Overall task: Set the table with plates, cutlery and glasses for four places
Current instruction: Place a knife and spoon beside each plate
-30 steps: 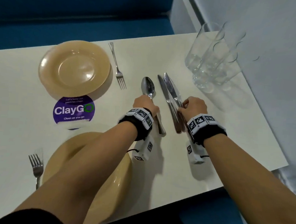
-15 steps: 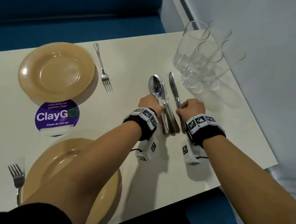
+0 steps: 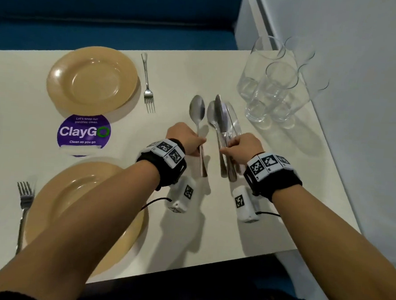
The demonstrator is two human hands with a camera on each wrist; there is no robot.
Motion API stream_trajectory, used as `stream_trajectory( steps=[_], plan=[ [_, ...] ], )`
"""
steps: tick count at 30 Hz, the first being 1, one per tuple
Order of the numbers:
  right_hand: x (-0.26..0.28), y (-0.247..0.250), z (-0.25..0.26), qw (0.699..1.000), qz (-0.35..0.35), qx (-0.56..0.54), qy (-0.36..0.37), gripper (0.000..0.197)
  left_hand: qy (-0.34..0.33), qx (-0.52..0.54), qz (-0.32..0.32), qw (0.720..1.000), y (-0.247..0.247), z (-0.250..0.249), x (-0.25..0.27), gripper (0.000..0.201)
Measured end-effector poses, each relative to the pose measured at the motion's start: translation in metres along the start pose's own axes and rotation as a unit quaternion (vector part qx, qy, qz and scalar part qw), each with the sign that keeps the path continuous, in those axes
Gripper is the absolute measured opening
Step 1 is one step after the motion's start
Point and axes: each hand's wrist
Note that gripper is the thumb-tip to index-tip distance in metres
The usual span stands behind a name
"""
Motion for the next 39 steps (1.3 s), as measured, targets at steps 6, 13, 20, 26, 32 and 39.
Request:
stream_trajectory(
  steps=[6, 13, 20, 26, 32, 39],
  plan=[
    [0.053, -0.072, 0.027, 0.985, 0.167, -0.004, 0.035, 0.017, 0.007, 0.044, -0.080, 0.996, 0.058, 0.031, 0.028, 0.031],
    [0.088, -0.105, 0.035, 0.978, 0.143, 0.111, 0.102, 0.034, -0.002, 0.082, -0.064, 0.995, 0.069, 0.063, 0.060, 0.027],
    [0.097, -0.113, 0.022, 0.990, 0.078, 0.069, 0.090, 0.022, 0.005, 0.100, -0.036, 0.994, 0.061, 0.083, 0.079, 0.022],
    [0.085, -0.092, 0.029, 0.978, 0.089, -0.186, 0.013, 0.030, 0.005, 0.110, 0.002, 0.994, 0.046, 0.084, 0.094, 0.015],
    [0.075, -0.079, 0.019, 0.980, 0.079, -0.182, -0.023, 0.010, -0.007, 0.001, -0.021, 1.000, 0.034, 0.086, 0.099, 0.017],
    [0.084, -0.089, -0.001, 0.993, 0.051, -0.104, -0.031, 0.011, -0.041, -0.235, -0.086, 0.967, 0.012, 0.093, 0.106, 0.050]
  ],
)
Point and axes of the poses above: each hand's wrist, its own x-axis away from the middle knuckle, its own y-axis out of the back of the hand, z = x × y, and after that the axes turned 7 degrees about -z, right-handed
